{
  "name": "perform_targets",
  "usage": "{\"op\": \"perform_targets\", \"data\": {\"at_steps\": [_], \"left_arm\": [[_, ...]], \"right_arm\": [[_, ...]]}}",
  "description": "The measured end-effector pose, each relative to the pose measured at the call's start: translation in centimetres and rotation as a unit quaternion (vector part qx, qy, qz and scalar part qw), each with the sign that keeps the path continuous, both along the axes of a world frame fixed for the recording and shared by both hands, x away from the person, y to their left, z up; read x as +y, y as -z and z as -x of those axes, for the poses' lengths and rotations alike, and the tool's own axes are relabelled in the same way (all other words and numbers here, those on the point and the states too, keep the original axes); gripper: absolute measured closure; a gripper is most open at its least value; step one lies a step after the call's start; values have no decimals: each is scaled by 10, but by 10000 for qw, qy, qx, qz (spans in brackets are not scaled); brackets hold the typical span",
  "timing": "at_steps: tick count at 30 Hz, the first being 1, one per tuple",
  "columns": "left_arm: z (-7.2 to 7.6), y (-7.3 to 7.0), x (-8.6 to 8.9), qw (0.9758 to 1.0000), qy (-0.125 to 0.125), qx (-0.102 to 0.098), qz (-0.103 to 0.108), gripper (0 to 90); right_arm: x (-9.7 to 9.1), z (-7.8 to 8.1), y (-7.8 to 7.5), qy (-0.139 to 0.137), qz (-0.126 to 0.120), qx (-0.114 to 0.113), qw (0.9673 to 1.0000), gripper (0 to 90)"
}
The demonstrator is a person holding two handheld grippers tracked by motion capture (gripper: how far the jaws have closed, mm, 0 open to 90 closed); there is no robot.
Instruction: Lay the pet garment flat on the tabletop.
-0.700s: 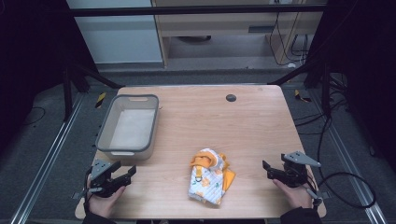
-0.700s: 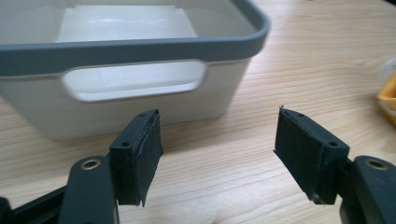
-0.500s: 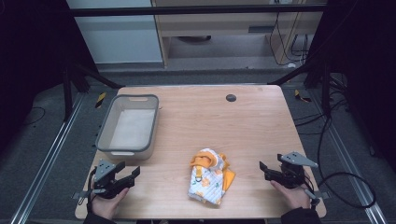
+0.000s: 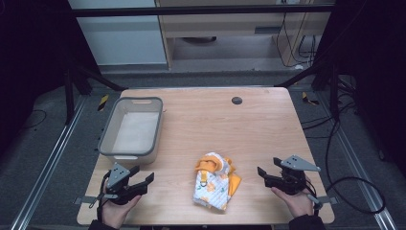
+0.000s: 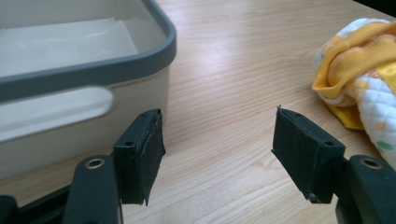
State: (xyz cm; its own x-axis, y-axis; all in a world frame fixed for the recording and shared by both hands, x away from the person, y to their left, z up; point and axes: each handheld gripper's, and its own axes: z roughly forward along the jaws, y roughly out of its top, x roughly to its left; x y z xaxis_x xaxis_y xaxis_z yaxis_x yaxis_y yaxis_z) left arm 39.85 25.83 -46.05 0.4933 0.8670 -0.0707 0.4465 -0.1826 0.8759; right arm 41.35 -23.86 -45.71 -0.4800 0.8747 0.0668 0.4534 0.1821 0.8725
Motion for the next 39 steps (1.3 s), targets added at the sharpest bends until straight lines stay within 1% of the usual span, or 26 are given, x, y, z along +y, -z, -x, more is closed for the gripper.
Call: {"op": "perform_targets", "data": {"at_steps": [2, 3, 5, 8, 11, 12, 13, 14, 15, 17, 18, 19, 20, 21, 22, 24, 25, 26, 27, 30, 31, 32, 34, 35, 37, 39], "left_arm": [[-1, -2, -3, 10000, 42, -29, 31, 325], [-3, -5, -7, 9999, 121, -49, 29, 329], [-4, -6, -9, 9999, 150, -52, 37, 331], [-7, -11, -16, 9995, 304, -61, 28, 336], [-8, -14, -21, 9993, 361, -72, 53, 342], [-9, -16, -23, 9991, 407, -83, 48, 343], [-10, -21, -27, 9988, 450, -171, 47, 353], [-10, -21, -27, 9988, 450, -171, 47, 358], [-12, -26, -31, 9986, 478, -213, 123, 360], [-13, -28, -33, 9984, 500, -226, 141, 365], [-14, -30, -39, 9981, 557, -226, 121, 373], [-15, -31, -42, 9980, 591, -226, 98, 375], [-15, -31, -42, 9980, 591, -226, 98, 378], [-17, -31, -48, 9976, 660, -210, 46, 381], [-17, -31, -48, 9976, 660, -210, 46, 386], [-20, -31, -54, 9971, 733, -191, -7, 392], [-23, -31, -60, 9969, 775, -159, -36, 399], [-23, -31, -60, 9969, 775, -159, -36, 404], [-26, -29, -64, 9966, 818, -118, -64, 411], [-29, -27, -69, 9960, 879, -73, -104, 419], [-32, -25, -74, 9955, 943, 4, -115, 424], [-32, -25, -74, 9955, 943, 4, -115, 428], [-35, -23, -78, 9950, 985, 39, -180, 432], [-37, -21, -81, 9947, 1004, 75, -220, 435], [-41, -16, -85, 9939, 1047, 146, -303, 443], [-42, -12, -87, 9932, 1089, 208, -348, 446]], "right_arm": [[2, 0, -2, -43, 2, -16, 10000, 283], [3, -1, -5, -90, -14, -42, 9999, 288], [5, -2, -7, -116, -26, -38, 9999, 291], [10, -4, -13, -239, -6, -83, 9997, 301], [13, -5, -16, -283, -10, -149, 9995, 311], [14, -6, -18, -327, -12, -156, 9993, 311], [18, -6, -21, -425, -2, -160, 9990, 314], [18, -6, -21, -425, -2, -160, 9990, 314], [22, -8, -23, -504, 26, -152, 9986, 316], [25, -8, -24, -544, 16, -150, 9984, 316], [29, -9, -26, -638, 5, -148, 9979, 324], [32, -10, -27, -670, 11, -157, 9976, 327], [34, -10, -28, -714, 14, -162, 9973, 330], [37, -11, -28, -753, 10, -158, 9970, 334], [37, -11, -28, -753, 10, -158, 9970, 334], [42, -12, -30, -826, 24, -146, 9965, 340], [47, -14, -31, -919, 52, -154, 9956, 346], [47, -14, -31, -919, 52, -154, 9956, 346], [53, -15, -33, -997, 82, -154, 9949, 352], [58, -16, -34, -1062, 96, -160, 9942, 361], [63, -17, -34, -1150, 116, -142, 9932, 365], [65, -17, -34, -1175, 127, -137, 9929, 369], [67, -18, -33, -1215, 128, -120, 9924, 373], [69, -18, -32, -1246, 123, -106, 9921, 375], [75, -19, -29, -1326, 190, -81, 9910, 384], [79, -20, -25, -1385, 197, -38, 9902, 395]]}}
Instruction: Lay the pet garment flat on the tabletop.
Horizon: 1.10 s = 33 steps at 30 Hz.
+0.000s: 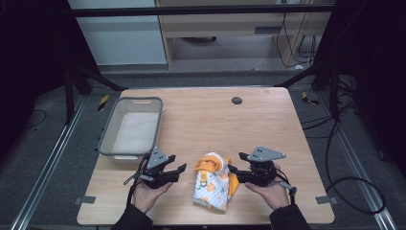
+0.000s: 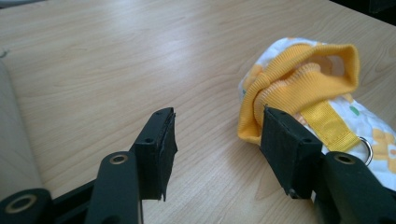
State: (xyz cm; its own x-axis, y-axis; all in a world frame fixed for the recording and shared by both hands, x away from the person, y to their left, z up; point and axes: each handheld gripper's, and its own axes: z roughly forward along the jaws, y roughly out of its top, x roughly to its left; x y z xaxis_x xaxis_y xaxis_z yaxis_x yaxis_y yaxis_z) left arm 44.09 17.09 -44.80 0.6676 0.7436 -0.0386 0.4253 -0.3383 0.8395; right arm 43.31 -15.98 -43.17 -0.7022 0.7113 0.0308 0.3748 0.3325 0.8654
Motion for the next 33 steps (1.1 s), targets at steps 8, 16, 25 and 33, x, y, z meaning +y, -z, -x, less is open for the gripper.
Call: {"op": "perform_targets", "data": {"at_steps": [8, 16, 25, 33], "left_arm": [[-2, 20, -11, 9993, 183, 193, -245, 468], [-4, 29, -22, 9977, 447, 194, -472, 464], [-10, 39, -29, 9967, 555, 222, -543, 468], [-18, 45, -34, 9965, 616, 328, -450, 499]], "right_arm": [[12, -1, 14, -230, 166, 137, 9995, 447], [22, -2, 21, -396, 333, 178, 9985, 471], [28, -10, 34, -406, 502, 284, 9975, 535], [30, -13, 36, -459, 501, 307, 9972, 690]]}}
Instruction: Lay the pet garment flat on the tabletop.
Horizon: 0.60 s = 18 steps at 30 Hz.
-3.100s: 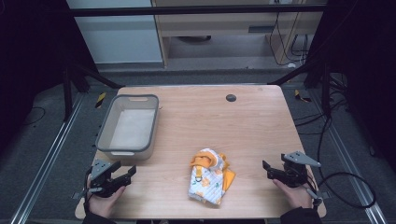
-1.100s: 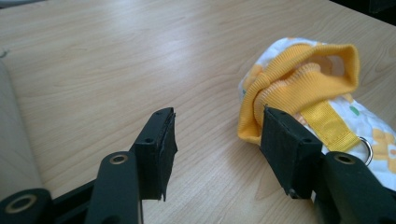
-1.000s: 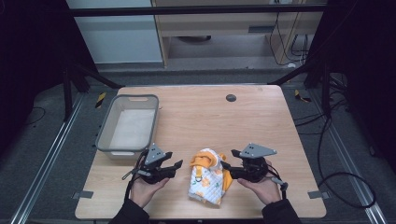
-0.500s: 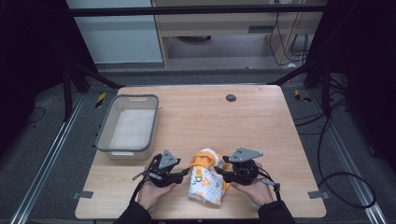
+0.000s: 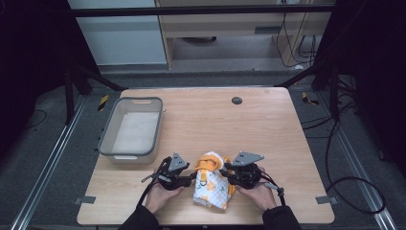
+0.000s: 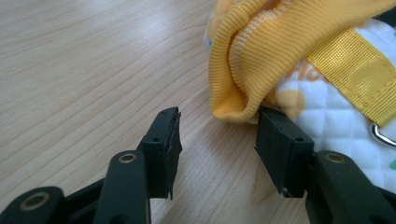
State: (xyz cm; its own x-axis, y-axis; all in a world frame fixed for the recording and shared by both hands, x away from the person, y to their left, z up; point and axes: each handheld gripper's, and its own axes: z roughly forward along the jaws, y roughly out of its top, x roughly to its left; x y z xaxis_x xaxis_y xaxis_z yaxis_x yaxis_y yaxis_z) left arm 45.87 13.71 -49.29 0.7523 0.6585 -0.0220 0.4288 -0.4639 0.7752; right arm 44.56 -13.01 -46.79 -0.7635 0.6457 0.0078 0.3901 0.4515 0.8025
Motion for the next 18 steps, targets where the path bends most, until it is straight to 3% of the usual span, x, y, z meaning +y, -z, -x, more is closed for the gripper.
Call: {"op": "perform_targets", "data": {"at_steps": [5, 8, 13, 18], "left_arm": [[-5, 3, -2, 9997, 121, 117, 190, 560], [-8, 3, -2, 9994, 127, 190, 271, 664], [-10, 0, -2, 9974, 94, 489, 524, 800], [-9, -2, -3, 9974, 126, 520, 484, 838]], "right_arm": [[2, -1, 0, -46, -14, 34, 10000, 778], [2, -1, 0, -78, -46, 92, 9999, 822], [1, -1, -1, -97, -94, 129, 9998, 868], [0, 0, -2, -82, -121, 145, 9998, 876]]}}
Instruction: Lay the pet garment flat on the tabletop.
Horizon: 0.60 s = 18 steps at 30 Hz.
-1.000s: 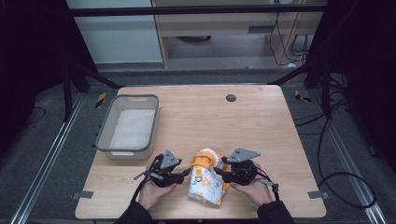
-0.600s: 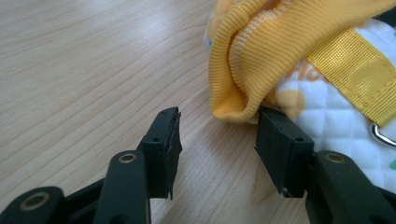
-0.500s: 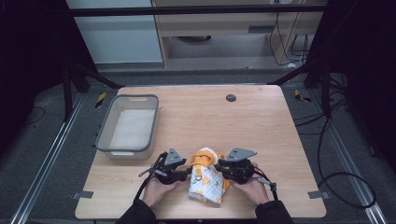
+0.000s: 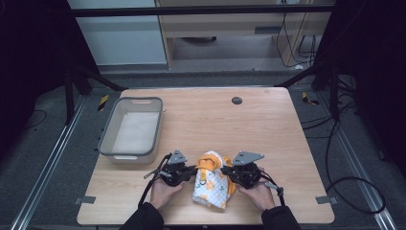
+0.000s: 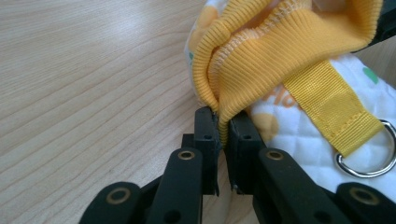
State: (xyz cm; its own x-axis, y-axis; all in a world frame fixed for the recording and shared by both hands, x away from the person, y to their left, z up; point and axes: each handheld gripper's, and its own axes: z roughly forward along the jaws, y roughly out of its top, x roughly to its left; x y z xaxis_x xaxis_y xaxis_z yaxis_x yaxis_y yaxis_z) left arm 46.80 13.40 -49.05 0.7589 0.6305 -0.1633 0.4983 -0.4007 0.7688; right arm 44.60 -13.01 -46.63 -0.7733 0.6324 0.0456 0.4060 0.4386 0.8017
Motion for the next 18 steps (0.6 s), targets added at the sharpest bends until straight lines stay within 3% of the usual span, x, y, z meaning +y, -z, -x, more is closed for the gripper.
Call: {"op": "perform_targets", "data": {"at_steps": [6, 8, 18], "left_arm": [[7, -15, 2, 9999, -62, -65, 45, 847], [14, -26, 3, 9997, -65, -243, 37, 848], [25, -50, 7, 9979, -142, -613, 129, 853]], "right_arm": [[-5, 3, -7, 4, -88, -58, 9999, 880], [-8, 5, -10, 11, -111, -101, 9999, 881], [-15, 12, -24, 59, -266, -296, 9992, 885]]}}
